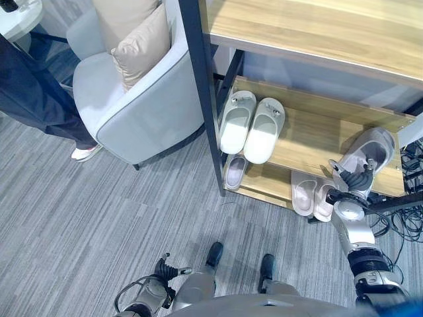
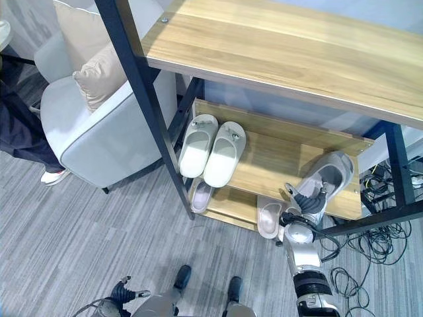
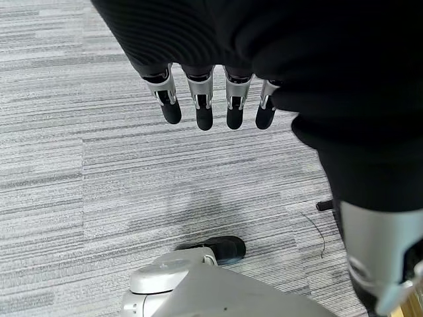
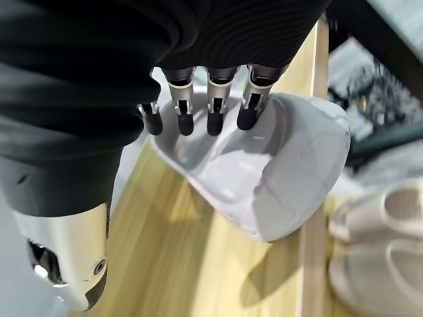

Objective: Arrange the slippers neatly on the shoe rack.

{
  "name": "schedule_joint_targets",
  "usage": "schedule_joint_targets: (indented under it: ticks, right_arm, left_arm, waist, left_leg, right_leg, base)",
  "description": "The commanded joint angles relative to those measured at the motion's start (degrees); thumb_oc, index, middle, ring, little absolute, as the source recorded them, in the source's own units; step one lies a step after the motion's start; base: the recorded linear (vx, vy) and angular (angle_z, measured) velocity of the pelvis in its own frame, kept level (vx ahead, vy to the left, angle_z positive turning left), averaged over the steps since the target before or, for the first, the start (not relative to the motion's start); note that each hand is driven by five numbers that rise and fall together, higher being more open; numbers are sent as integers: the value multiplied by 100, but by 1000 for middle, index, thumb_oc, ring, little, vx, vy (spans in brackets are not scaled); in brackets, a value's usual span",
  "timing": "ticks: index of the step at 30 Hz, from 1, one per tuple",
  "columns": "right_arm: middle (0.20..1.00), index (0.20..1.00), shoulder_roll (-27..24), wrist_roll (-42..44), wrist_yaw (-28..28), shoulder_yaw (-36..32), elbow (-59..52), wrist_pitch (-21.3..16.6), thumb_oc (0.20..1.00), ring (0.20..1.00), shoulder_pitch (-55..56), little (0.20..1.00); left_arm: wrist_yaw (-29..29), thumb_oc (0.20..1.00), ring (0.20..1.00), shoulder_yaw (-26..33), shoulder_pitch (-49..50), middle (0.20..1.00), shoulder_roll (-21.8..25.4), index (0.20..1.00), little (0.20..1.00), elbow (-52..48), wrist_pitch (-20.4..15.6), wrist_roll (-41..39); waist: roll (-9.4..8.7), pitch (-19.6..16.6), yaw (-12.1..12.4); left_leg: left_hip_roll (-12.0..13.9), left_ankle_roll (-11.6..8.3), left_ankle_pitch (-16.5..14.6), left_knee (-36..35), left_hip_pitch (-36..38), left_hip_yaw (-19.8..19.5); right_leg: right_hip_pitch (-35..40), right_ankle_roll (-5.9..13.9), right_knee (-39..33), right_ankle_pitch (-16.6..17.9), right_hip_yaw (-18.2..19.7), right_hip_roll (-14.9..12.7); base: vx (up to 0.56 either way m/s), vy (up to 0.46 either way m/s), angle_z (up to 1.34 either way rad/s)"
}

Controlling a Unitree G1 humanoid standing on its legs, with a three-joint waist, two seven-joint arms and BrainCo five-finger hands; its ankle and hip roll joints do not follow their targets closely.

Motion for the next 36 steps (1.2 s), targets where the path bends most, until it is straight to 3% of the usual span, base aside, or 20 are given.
schedule_joint_targets:
  ticks: [1, 7, 15, 18, 25, 36]
  right_arm:
    - [1000, 1000, -49, 571, 563, 241, -69, -317, 1000, 1000, -151, 1000]
    - [1000, 1000, -66, 383, 746, 472, -312, -308, 1000, 1000, -280, 1000]
    - [1000, 1000, -595, -2341, -349, -315, -1628, 151, 1000, 1000, 90, 1000]
    - [1000, 1000, -902, -2870, -404, -438, -1460, 466, 1000, 1000, 49, 1000]
    - [1000, 1000, -1754, -3124, -603, -376, 471, 905, 1000, 1000, -556, 1000]
    - [1000, 1000, -1713, -2339, -485, -40, 1189, 721, 1000, 1000, -1051, 1000]
  left_arm:
    - [62, 1000, 1000, -139, -14, 1000, -445, 1000, 1000, 465, -2, -111]
    - [67, 1000, 1000, -105, -34, 1000, -404, 1000, 1000, 460, -7, -77]
    - [140, 1000, 1000, -61, 72, 1000, -540, 1000, 1000, 408, -63, 234]
    - [123, 1000, 1000, -91, 72, 1000, -542, 1000, 1000, 359, -116, 285]
    - [90, 1000, 1000, -196, 34, 1000, -433, 1000, 1000, 381, -232, 403]
    - [137, 1000, 1000, -323, 59, 1000, -447, 1000, 1000, 496, -213, 229]
  waist:
    - [100, -44, 189]
    - [65, -26, 263]
    - [105, 9, 203]
    - [88, 12, 190]
    - [84, 22, 302]
    - [106, -9, 346]
  left_leg:
    - [-68, 54, -596, 28, 143, 415]
    - [-65, 41, -582, 28, 137, 393]
    - [-75, 71, -618, 28, 147, 385]
    - [-89, 75, -633, 28, 142, 369]
    - [-104, 52, -618, 28, 122, 321]
    - [-101, 29, -609, 28, 99, 287]
  right_leg:
    - [307, 197, 59, -366, -163, -9]
    - [327, 196, 59, -366, -221, -10]
    - [344, 204, 59, -394, -204, -14]
    - [346, 207, 61, -395, -193, -17]
    - [351, 212, 61, -396, -237, -19]
    - [353, 199, 59, -421, -308, -10]
  base:
    - [0, 0, 0]
    - [1, 0, 1]
    - [4, 2, 2]
    - [0, 0, 0]
    - [3, -1, 0]
    - [17, -4, 3]
